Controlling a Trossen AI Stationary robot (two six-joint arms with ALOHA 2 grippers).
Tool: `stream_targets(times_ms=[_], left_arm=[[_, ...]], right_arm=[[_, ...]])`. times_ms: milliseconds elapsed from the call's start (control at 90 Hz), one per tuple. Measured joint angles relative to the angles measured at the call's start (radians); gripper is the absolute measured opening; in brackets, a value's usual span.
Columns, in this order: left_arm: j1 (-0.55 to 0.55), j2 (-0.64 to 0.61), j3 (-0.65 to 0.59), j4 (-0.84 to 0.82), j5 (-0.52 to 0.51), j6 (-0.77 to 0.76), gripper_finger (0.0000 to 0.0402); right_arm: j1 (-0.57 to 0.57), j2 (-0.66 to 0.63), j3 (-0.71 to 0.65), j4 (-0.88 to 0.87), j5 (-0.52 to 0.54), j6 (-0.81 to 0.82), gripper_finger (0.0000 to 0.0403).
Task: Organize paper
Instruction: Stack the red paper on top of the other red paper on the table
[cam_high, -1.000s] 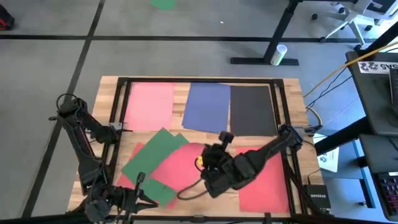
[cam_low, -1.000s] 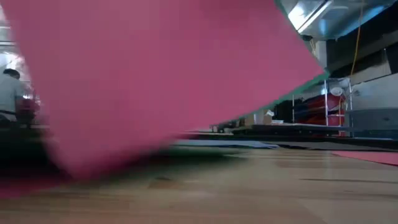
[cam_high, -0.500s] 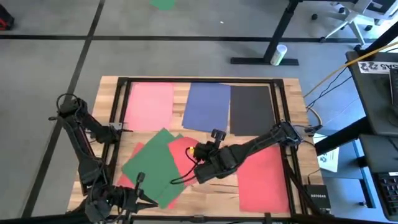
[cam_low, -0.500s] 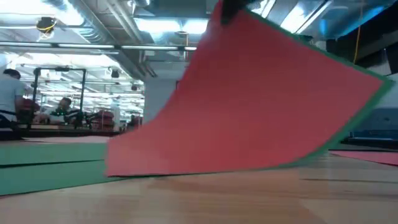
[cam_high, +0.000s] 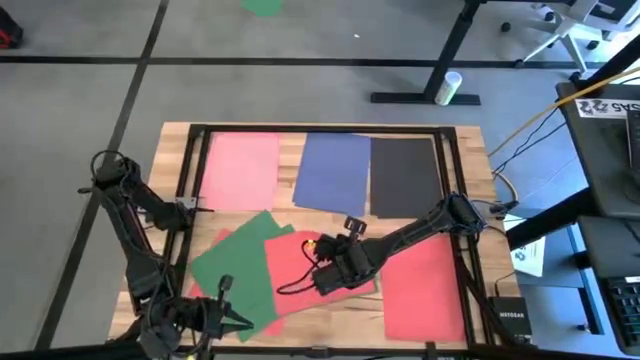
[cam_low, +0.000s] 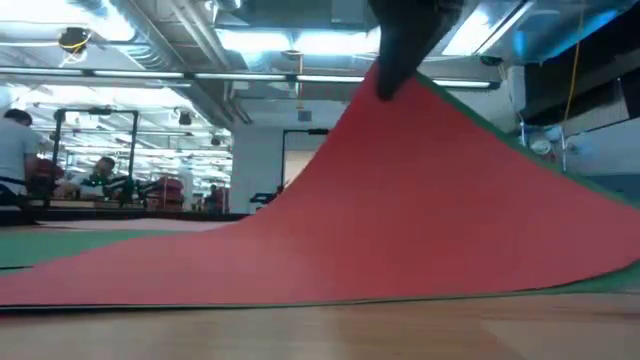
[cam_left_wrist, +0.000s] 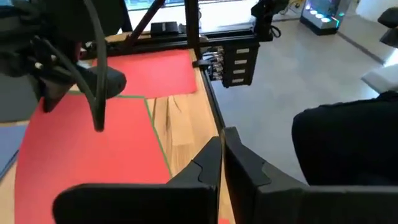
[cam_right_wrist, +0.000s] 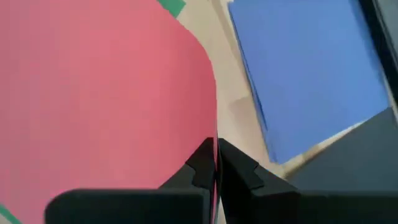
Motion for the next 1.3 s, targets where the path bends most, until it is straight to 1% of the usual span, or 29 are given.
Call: stream_targets(times_ms=[167,244,333,489,633,778,1067,1200,1300], left_arm=[[0.0,0.0,0.0,-0.007,0.0,-0.005,0.0],[0.0,0.0,0.0,-0.029,0.0,-0.016,0.0],[0.003,0.0,0.0,-0.053,0.0,-0.042,0.0],[0.005,0.001,-0.001,-0.112,0.0,-0.109,0.0],[0.005,0.024,-0.001,-0.181,0.0,-0.184,0.0],[0.005,0.064,-0.001,-0.239,0.001,-0.265,0.0],[0.013,0.132,-0.002,-0.317,0.002,-0.358,0.0],[0.025,0.157,-0.002,-0.35,0.002,-0.413,0.0],[0.035,0.183,-0.002,-0.362,0.009,-0.43,0.0]], right_arm=[[0.0,0.0,-0.035,0.007,-0.12,0.055,0.0],[0.0,0.0,-0.06,0.039,-0.17,0.058,0.0],[0.0,0.0,-0.084,0.097,-0.204,0.059,0.0001],[-0.002,0.0,-0.113,0.156,-0.209,0.059,0.0013],[-0.002,0.0,-0.117,0.159,-0.201,0.054,0.0042],[0.0,0.0,-0.117,0.157,-0.194,0.038,0.0081],[0.0,0.0,-0.115,0.114,-0.19,-0.033,0.0158],[0.002,0.0,-0.114,0.096,-0.186,-0.06,0.0185],[0.015,0.0,-0.114,0.082,-0.192,-0.113,0.0197]])
